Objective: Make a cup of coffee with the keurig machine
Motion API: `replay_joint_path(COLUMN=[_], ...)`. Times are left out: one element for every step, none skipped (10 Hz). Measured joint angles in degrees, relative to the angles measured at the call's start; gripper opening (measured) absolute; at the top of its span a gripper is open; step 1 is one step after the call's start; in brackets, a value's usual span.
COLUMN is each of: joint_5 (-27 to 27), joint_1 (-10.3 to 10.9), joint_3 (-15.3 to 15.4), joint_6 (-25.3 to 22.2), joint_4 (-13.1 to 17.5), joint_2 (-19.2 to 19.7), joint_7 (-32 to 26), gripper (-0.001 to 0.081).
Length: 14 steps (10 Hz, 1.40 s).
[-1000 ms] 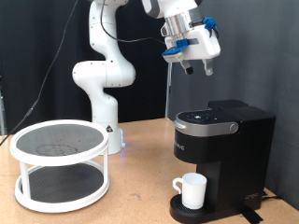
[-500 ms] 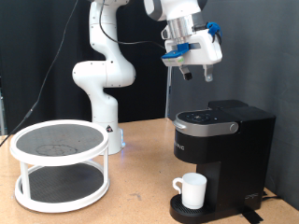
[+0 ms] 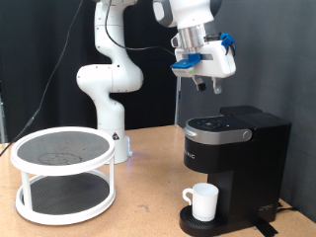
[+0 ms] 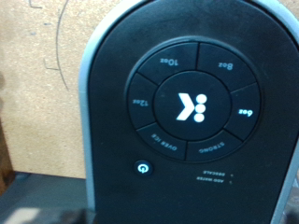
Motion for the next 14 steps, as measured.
replay_joint_path(joint_5=[0.0,0.0,0.0,0.0,-0.1,-0.3,-0.6,-0.9,-1.1,-1.1,-1.2,-1.3,-1.5,-1.6], joint_1=[0.0,0.0,0.0,0.0,0.0,0.0,0.0,0.1,0.1,0.1,0.1,0.1,0.1,0.2], joint_3=[0.0,-0.1,-0.1,0.0,0.0,0.0,0.0,0.0,0.0,0.0,0.0,0.0,0.1,0.1], joint_6=[-1.4,-3.1,-4.6,-5.5,-5.7,-5.9,-5.9,-5.9,-5.9,-5.9,-5.9,-5.9,-5.9,-5.8], joint_4=[0.4,1.1,1.7,2.0,2.0,2.0,2.0,2.0,1.9,1.8,1.7,1.6,1.5,1.4], joint_2=[0.6,1.4,2.3,3.1,3.9,4.7,5.4,6.1,6.6,6.9,7.3,7.9,8.3,8.8], joint_7=[-0.3,-0.7,-1.0,-1.3,-1.5,-1.6,-1.6,-1.6,-1.6,-1.7,-1.8,-1.8,-1.8,-1.8], gripper=[0.0316,0.0175,0.0175,0.0041,0.0041,0.0013,0.0013,0.0002,0.0001,0.0001,0.0000,0.0000,0.0000,0.0000])
